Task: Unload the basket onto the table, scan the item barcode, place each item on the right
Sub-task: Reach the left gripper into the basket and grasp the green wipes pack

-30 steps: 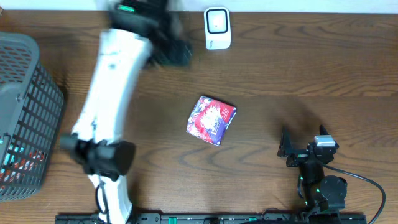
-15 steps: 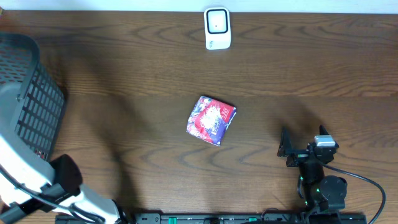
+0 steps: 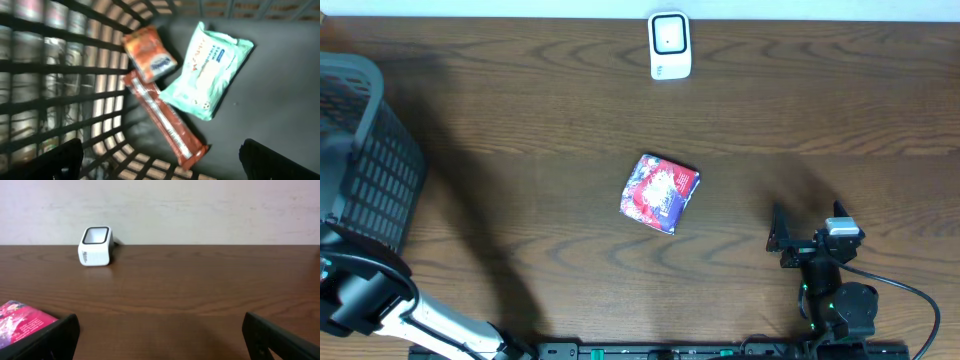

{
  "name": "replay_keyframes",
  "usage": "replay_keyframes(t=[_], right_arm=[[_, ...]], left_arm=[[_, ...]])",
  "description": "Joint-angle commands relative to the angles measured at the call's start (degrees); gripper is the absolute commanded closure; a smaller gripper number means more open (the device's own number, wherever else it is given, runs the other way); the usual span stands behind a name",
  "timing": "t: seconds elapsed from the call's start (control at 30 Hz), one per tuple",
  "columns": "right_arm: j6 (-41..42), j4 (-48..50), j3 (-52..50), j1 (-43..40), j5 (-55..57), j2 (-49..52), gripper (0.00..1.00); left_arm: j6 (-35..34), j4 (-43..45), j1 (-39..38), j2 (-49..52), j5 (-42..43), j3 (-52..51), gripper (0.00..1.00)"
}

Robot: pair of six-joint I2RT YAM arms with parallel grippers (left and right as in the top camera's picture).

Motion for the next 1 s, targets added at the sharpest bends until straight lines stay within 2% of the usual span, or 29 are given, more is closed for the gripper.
replay_keyframes(t=[0.0,0.4,0.83,0.97], right_arm=[[0.74,-0.24,-0.11,-0.35,-0.31,-0.31,0.01],[0.74,-0.26,-0.11,-0.35,-0.31,-0.31,0.01],[0.74,-0.26,-0.09,-0.35,-0.31,-0.31,0.01],[0.74,-0.24,-0.11,-0.35,-0.31,-0.31,0.01]], left_arm=[[4.28,3.5,0.61,1.57,3.65,-3.89,0.0],[8.0,21.94,0.35,2.67,6.16,-18.93,0.0],[8.87,30.23,2.05,2.67,5.57,-26.49,0.0],[11.78,32.54,2.4,2.67,5.62,-26.51,0.0]])
